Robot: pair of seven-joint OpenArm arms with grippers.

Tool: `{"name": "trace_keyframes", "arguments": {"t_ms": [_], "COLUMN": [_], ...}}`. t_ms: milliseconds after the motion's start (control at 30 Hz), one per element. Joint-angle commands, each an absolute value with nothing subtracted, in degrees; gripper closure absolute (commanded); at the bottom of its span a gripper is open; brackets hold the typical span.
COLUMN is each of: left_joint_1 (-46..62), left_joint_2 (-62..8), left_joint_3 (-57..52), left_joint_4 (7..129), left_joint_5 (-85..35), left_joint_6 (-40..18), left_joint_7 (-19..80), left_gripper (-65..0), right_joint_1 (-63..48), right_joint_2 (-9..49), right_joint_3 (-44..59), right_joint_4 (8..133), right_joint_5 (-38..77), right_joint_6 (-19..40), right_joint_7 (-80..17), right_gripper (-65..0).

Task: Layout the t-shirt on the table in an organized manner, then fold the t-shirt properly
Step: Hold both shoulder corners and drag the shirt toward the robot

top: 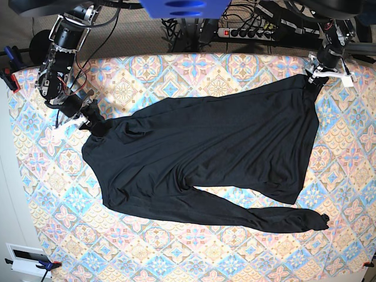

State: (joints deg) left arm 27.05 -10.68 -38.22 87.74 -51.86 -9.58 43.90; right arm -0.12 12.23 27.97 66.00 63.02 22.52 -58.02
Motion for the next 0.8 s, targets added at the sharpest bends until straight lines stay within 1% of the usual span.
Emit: {"name": "trace_keyframes", "arguments": {"t_ms": [0, 100, 267, 367, 600, 767], "left_joint_1": [27.6, 27.6, 26.7, 26.0, 24.6, 24.3], "left_joint_2": [-10.7, -10.8, -10.8, -10.5, -8.4, -8.0], "left_joint_3": [-36.7, -36.1, -36.2, -36.1, -36.0, -32.0], "left_joint_4": [87.4, 87.4, 87.3, 87.3, 87.3, 87.3], "left_joint_5": [-49.3, -49.2, -49.7, -49.7, -49.4, -49.5], "left_joint_6": [-7.8, -7.8, -8.0, -8.0, -8.0, -8.0], "left_joint_7": [47.5, 48.0, 52.1, 52.4, 52.4, 52.4], "left_gripper": [-24.6, -28.5, -39.6, -43.7, -44.1, -44.1], "right_joint_1": [-0.7, -0.7, -0.7, -0.7, -0.7, -0.7], "right_joint_2": [12.0, 12.0, 12.0, 12.0, 12.0, 12.0], "right_joint_3": [27.7, 27.7, 27.7, 27.7, 27.7, 27.7], "right_joint_4": [65.5, 65.5, 65.5, 65.5, 65.5, 65.5], "right_joint_5": [61.7, 61.7, 61.7, 61.7, 61.7, 61.7], "right_joint_6": [21.0, 21.0, 21.0, 21.0, 21.0, 21.0], "right_joint_7": [-59.7, -59.8, -59.8, -59.8, -59.8, -59.8], "right_gripper": [-8.3, -8.3, -8.3, -8.3, -8.3, -8.3]}}
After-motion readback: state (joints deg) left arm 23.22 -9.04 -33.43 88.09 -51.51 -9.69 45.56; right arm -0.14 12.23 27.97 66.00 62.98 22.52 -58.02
